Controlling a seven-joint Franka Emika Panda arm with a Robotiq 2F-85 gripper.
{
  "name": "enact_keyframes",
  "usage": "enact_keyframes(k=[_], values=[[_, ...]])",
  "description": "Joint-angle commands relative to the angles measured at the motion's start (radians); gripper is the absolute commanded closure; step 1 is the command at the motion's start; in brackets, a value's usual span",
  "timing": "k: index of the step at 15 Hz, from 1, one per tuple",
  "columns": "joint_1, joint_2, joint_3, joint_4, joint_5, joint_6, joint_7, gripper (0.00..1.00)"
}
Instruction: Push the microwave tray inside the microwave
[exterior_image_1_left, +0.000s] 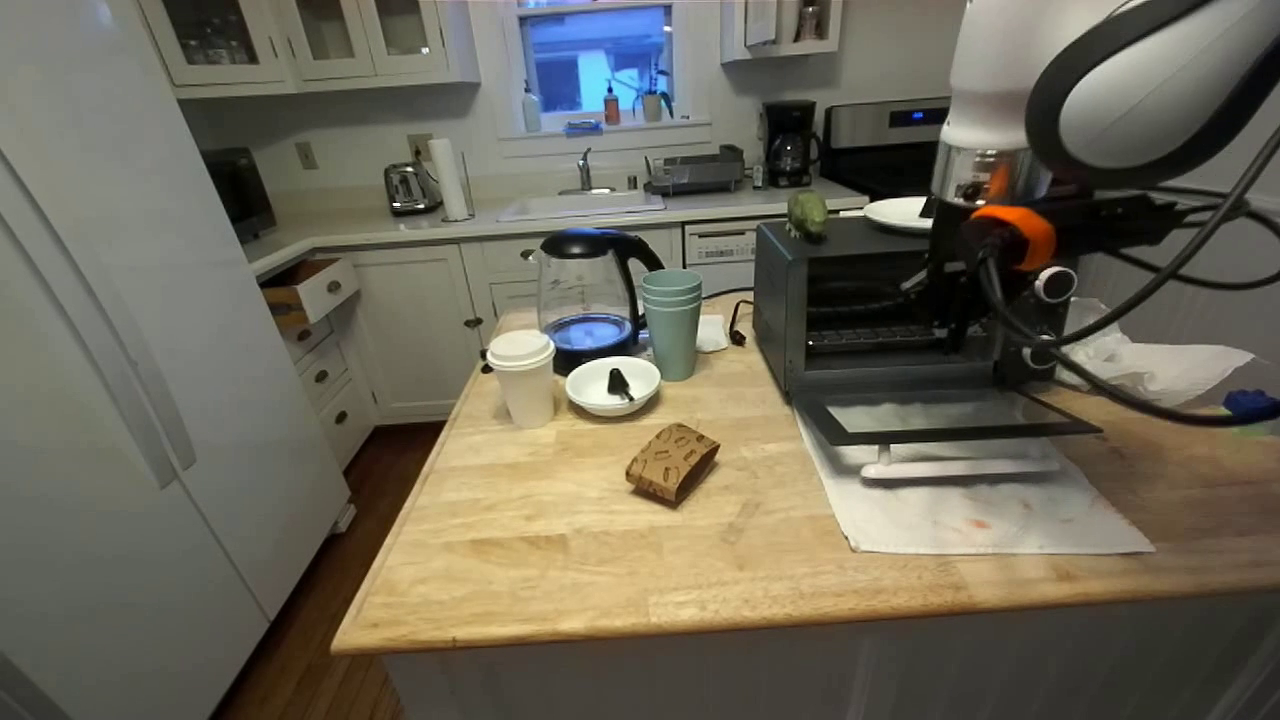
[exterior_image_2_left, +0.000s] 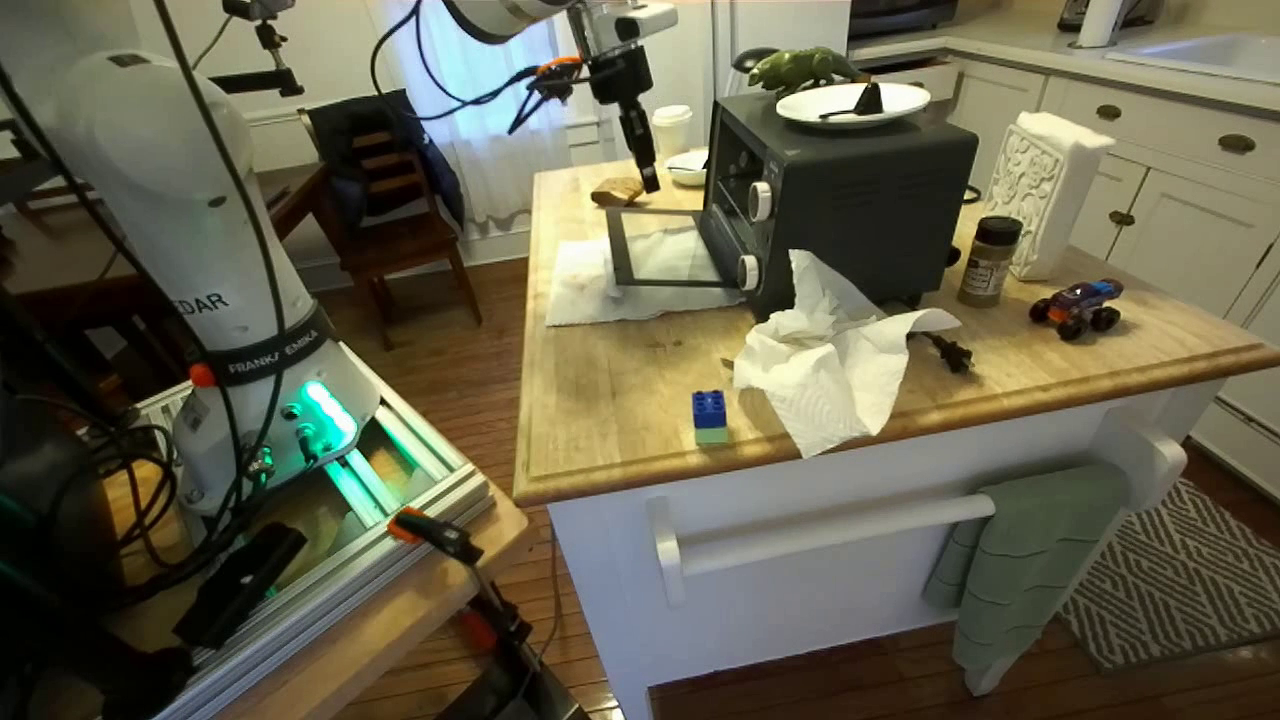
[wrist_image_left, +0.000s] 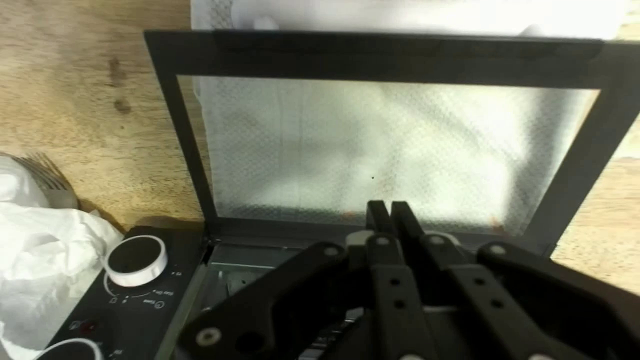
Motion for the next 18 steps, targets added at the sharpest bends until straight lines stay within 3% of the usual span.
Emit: enact_keyframes(k=[1,5,9,14,15,18], values=[[-0.106,-0.216,0.140,-0.090,0.030,-0.125,-0.027,0.60],[-0.176,-0.382,0.250,-0.151,0.042,-0.156,-0.098,0.32],[-0.224,-0.526,0.320,-0.215,0.054,-0.137,-0.158,0.04],[-0.237,-0.677,0.321,-0.292,0.146,-0.146,-0.294,0.00],[-0.273,-0.587,0.367,-0.234,0.134,-0.146,-0.243,0.00],[-0.275,-0.647,0.365,-0.270,0.160,-0.147,-0.292,0.00]])
